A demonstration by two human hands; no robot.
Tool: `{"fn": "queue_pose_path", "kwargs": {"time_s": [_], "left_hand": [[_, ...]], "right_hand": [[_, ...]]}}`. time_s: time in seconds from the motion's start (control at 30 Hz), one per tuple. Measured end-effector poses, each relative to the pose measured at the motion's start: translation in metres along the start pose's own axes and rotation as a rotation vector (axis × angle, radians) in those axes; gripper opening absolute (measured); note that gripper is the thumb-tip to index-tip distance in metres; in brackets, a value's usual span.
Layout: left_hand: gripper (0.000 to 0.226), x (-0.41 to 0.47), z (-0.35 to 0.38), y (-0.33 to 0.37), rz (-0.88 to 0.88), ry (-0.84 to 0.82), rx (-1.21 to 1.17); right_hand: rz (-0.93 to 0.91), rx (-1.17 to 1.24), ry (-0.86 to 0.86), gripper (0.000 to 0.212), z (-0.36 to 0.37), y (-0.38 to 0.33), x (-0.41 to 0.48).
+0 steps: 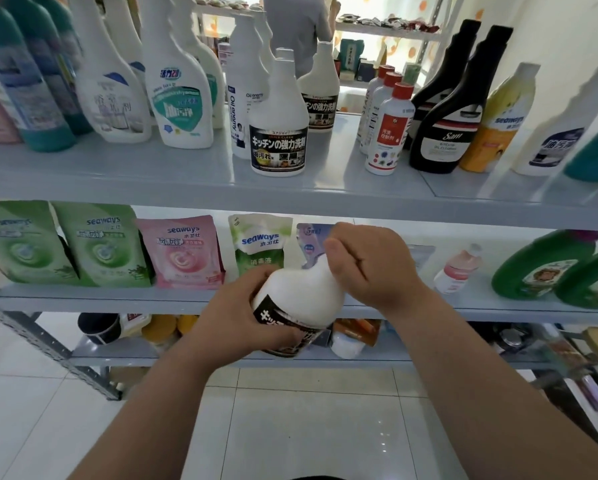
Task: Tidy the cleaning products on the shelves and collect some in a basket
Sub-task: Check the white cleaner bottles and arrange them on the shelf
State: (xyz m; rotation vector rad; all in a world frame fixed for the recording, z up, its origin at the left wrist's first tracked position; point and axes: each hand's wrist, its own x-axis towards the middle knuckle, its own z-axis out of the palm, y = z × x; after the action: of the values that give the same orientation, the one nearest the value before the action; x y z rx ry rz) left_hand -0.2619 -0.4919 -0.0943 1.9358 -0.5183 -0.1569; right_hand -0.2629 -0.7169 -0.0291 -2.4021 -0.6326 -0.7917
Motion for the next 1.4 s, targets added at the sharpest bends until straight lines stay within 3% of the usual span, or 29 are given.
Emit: {"fn": "queue_pose_path", "kwargs": {"time_s": [0.07,0.17,0.23,0.37,0.43,0.5,0.63,0.93,1.07,1.23,1.4], "left_hand": [[0.076,-0.003,-0.001,-0.003,-0.033,-0.002,-0.087],[0.08,-0.006,-0.003,-0.008,-0.065,0.06,-0.179],[0.079,-0.008,-0.008,-0.011,-0.075,0.103,-0.301],[0.062,-0.009,-0.014,-0.012,-0.093,0.098,-0.657],[0.069,-0.009,-0.017,-0.013,-0.135,0.095,-0.82],[0.078,-0.007,-0.02,-0.016,-0.157,0.098,-0.868],[0.074,0.0,-0.023,-0.02,-0.162,0.084,-0.873],[0.069,0.062,-0.019,0.021,-0.045,0.02,-0.493],[0.039,0.103,-0.033,0.065,0.115,0.067,-0.099],[0.043,0.148,-0.066,0.086,0.241,0.365,0.197],[0.038,0.185,-0.096,0.121,0.37,0.52,0.372]], "right_hand": [[0.121,0.119,0.0,0.04,0.007,-0.006,0.002],[0.396,0.377,-0.117,0.043,0.018,-0.021,0.002],[0.486,0.503,-0.202,0.042,0.028,-0.025,-0.006],[0.563,0.773,-0.277,0.052,0.044,-0.036,-0.021],[0.589,0.851,-0.252,0.058,0.048,-0.04,-0.022],[0.61,0.861,-0.23,0.061,0.049,-0.045,-0.02],[0.642,0.868,-0.184,0.067,0.051,-0.05,-0.017],[0.681,0.977,0.095,0.069,0.028,-0.011,0.019],[0.609,0.896,0.236,0.067,0.007,0.015,0.047],[0.572,0.76,0.399,0.066,-0.012,0.048,0.081],[0.546,0.449,0.394,0.068,-0.003,0.08,0.105]]}}
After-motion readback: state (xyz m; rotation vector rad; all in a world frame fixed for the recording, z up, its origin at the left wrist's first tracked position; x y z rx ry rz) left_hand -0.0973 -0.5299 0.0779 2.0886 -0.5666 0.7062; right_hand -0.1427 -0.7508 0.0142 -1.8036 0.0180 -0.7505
